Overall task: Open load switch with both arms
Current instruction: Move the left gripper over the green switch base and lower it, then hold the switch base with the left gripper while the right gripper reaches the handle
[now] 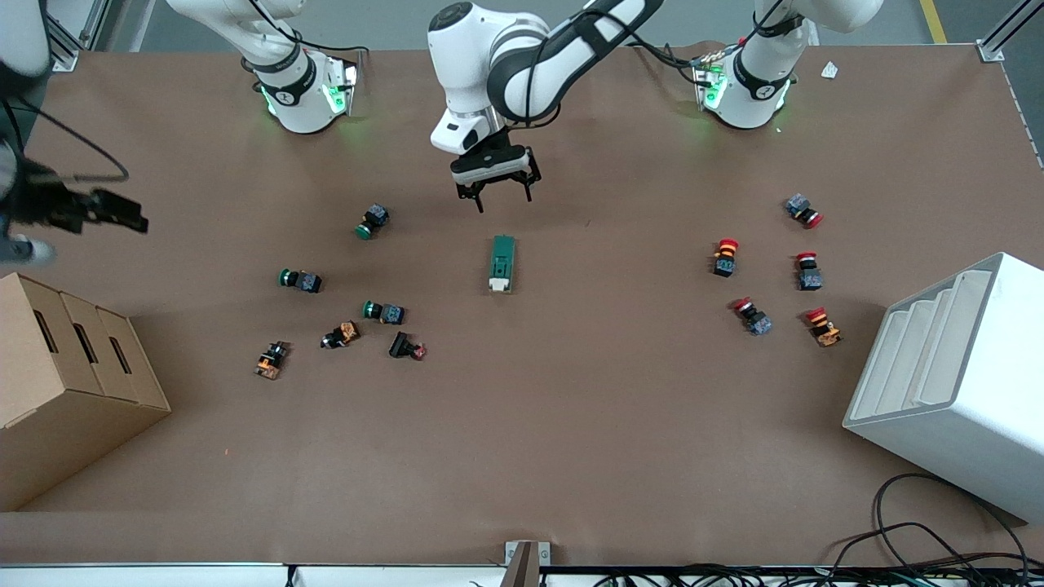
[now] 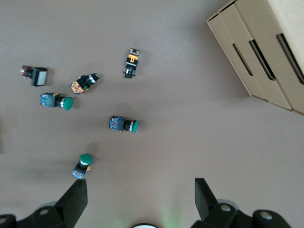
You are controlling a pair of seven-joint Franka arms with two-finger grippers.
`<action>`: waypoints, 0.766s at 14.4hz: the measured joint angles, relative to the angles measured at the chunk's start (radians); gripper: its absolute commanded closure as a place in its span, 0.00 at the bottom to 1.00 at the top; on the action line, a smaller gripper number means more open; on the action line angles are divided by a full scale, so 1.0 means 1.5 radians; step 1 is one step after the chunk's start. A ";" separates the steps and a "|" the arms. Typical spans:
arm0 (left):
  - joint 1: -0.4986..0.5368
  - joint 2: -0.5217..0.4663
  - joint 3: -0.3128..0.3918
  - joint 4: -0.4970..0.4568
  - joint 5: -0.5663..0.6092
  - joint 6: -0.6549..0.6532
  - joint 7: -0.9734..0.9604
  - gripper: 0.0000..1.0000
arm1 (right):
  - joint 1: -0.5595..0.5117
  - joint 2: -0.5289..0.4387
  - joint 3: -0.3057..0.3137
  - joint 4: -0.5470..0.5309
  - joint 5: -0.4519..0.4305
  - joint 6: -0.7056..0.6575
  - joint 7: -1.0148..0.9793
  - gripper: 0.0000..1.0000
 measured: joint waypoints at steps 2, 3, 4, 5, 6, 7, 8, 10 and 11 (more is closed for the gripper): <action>-0.010 0.010 0.000 -0.052 0.110 0.025 -0.070 0.00 | 0.001 0.049 0.002 0.023 0.000 0.005 0.000 0.00; -0.015 0.018 -0.001 -0.075 0.162 0.040 -0.112 0.01 | 0.004 0.062 0.003 0.031 0.001 0.013 0.005 0.00; -0.021 0.028 -0.001 -0.091 0.209 0.050 -0.155 0.01 | 0.010 0.068 0.005 0.036 0.002 0.018 0.026 0.00; -0.031 0.042 -0.001 -0.102 0.254 0.056 -0.198 0.01 | 0.021 0.071 0.007 0.038 0.005 0.019 0.070 0.00; -0.042 0.060 -0.001 -0.108 0.302 0.056 -0.243 0.01 | 0.037 0.073 0.008 0.039 0.010 0.019 0.126 0.00; -0.053 0.079 -0.001 -0.111 0.349 0.056 -0.287 0.01 | 0.057 0.077 0.010 0.039 0.017 0.019 0.184 0.00; -0.063 0.097 0.000 -0.113 0.388 0.053 -0.326 0.01 | 0.078 0.086 0.011 0.039 0.027 0.020 0.245 0.00; -0.083 0.122 0.000 -0.115 0.445 0.033 -0.380 0.02 | 0.120 0.111 0.013 0.038 0.055 0.036 0.372 0.00; -0.088 0.127 0.001 -0.117 0.469 0.027 -0.391 0.02 | 0.142 0.127 0.014 0.039 0.069 0.046 0.434 0.00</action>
